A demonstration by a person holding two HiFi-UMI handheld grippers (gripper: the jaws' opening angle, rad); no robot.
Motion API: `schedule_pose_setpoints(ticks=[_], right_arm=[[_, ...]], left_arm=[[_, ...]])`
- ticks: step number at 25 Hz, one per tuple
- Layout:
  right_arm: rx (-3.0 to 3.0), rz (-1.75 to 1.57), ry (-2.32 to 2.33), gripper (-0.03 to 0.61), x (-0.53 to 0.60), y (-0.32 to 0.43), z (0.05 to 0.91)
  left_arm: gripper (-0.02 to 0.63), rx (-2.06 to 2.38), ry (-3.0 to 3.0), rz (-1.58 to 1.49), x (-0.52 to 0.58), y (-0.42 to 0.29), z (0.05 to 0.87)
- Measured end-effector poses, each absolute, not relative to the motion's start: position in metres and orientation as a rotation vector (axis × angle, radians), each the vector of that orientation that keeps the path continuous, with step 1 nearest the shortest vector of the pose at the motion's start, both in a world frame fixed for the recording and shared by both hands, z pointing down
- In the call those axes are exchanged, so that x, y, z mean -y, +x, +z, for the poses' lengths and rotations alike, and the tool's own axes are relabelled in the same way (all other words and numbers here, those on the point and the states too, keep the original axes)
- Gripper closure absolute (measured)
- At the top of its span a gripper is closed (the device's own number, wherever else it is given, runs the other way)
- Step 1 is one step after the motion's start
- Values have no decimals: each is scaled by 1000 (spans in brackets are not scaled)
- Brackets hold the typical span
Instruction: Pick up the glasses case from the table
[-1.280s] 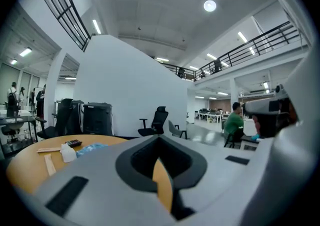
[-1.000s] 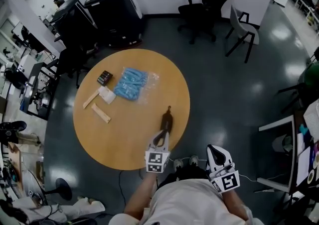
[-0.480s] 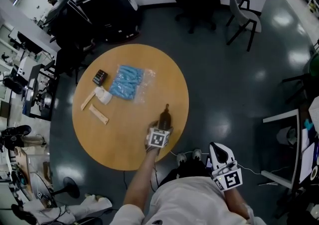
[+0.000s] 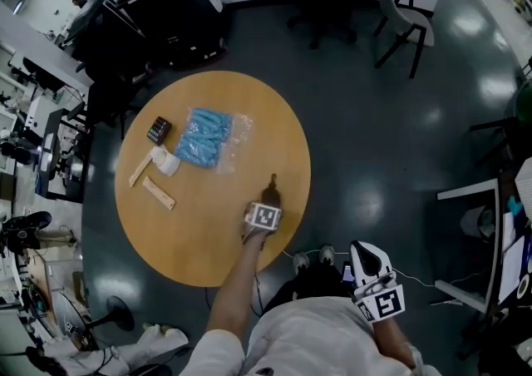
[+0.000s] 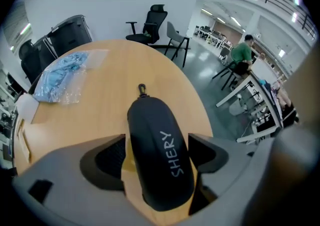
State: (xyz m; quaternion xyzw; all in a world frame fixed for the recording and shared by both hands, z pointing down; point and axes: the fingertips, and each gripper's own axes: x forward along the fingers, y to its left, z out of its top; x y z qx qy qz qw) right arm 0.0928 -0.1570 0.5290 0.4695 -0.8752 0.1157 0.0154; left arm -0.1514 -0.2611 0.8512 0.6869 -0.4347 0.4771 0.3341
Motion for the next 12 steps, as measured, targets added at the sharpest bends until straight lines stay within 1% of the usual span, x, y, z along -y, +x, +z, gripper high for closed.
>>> schedule_pose_setpoints(ticks=[8,12], right_arm=[[2698,376,1491,563,156,108,531],[2700,377,1493,563,156,110,530]], left_arm=[[236,1045,1732,1288,252,-137,883],[238,1047,1716,1318,250,-141,885]])
